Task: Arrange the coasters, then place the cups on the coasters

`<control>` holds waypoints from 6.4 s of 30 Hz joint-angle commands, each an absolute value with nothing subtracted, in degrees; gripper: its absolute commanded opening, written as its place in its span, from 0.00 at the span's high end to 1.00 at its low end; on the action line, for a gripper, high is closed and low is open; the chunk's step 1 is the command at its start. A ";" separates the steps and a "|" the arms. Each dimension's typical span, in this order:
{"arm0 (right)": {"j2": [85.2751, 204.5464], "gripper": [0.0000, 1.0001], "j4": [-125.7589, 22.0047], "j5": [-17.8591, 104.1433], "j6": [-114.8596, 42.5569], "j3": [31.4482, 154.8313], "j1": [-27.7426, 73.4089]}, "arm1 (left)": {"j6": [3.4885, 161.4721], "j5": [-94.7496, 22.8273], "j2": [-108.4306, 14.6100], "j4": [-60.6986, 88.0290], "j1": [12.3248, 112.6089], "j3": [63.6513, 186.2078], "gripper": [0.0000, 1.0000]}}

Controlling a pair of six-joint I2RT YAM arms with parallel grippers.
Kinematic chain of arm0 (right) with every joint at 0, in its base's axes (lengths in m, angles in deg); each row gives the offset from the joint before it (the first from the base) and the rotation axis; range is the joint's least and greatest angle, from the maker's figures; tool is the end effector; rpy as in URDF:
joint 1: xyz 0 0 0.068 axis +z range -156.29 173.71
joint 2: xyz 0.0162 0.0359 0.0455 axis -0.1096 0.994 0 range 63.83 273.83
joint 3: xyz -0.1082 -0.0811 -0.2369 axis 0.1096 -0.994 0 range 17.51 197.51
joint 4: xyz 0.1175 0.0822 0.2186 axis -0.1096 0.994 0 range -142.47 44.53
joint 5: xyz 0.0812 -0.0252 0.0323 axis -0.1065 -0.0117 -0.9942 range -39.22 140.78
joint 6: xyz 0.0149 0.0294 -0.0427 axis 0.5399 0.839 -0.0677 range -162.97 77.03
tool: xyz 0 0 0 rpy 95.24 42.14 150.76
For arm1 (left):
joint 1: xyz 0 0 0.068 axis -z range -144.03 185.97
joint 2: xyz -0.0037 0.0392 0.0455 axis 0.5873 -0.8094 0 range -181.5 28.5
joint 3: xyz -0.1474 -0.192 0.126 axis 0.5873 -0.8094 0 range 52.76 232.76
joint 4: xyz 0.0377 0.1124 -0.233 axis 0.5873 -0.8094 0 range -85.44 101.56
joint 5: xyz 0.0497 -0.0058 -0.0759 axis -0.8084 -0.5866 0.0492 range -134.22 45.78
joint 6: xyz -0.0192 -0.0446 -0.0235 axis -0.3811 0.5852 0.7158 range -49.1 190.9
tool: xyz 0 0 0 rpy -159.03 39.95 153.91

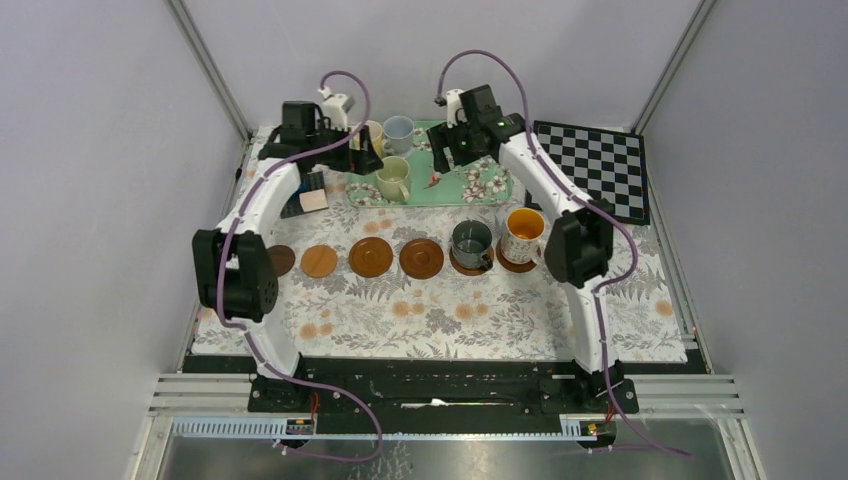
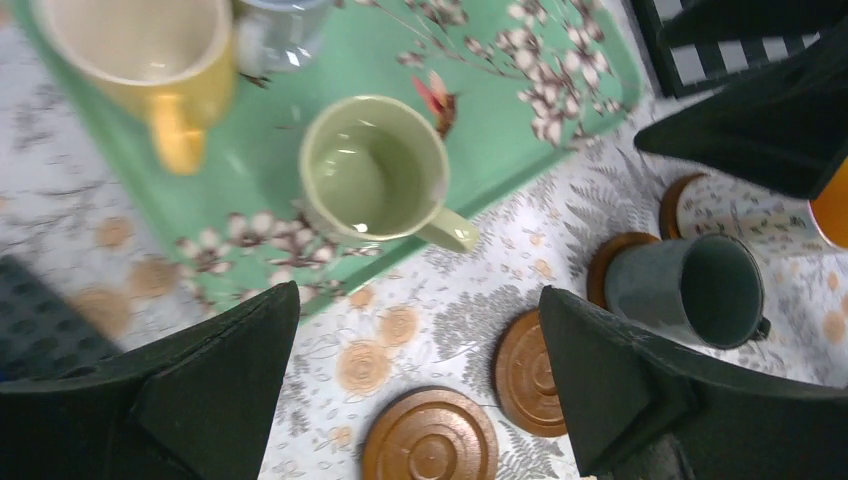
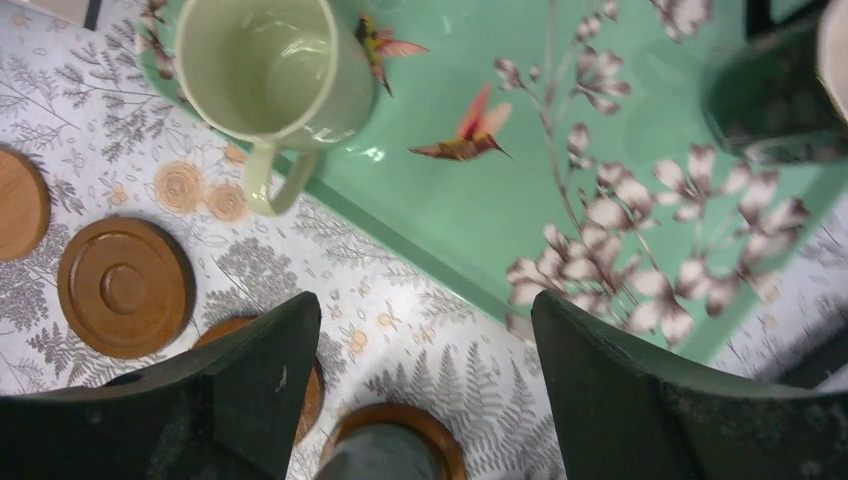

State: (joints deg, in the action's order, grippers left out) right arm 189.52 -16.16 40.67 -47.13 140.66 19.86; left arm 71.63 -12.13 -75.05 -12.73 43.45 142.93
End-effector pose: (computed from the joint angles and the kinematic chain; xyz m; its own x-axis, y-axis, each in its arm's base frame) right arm 0.4518 0.2288 0.3085 -0.5212 -0.3355 -0.7847 -0.5961 0.8012 0.0534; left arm 0.4105 -0.0730 0.3082 -0.6126 0.0696 -0.7873 0.5195 0.7862 -0.3347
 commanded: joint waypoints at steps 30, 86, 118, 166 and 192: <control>213.03 0.44 -18.10 45.31 -50.37 161.27 30.36 | 72.75 -17.43 -65.53 -8.48 33.17 134.66 0.01; 159.09 1.00 -47.90 50.09 -36.93 94.13 37.57 | 78.86 -13.19 -67.41 -4.36 32.87 132.93 0.01; 161.57 1.00 -44.37 57.41 -28.37 87.57 42.75 | 80.39 -11.60 -68.83 -3.29 32.94 129.62 0.01; 153.63 0.45 -40.58 57.86 -29.98 82.91 44.77 | 79.51 -13.51 -71.36 -3.81 37.17 131.24 0.01; 185.07 0.40 -18.59 45.63 -49.88 134.12 14.36 | 63.13 -25.03 -90.93 -18.05 46.51 155.56 0.16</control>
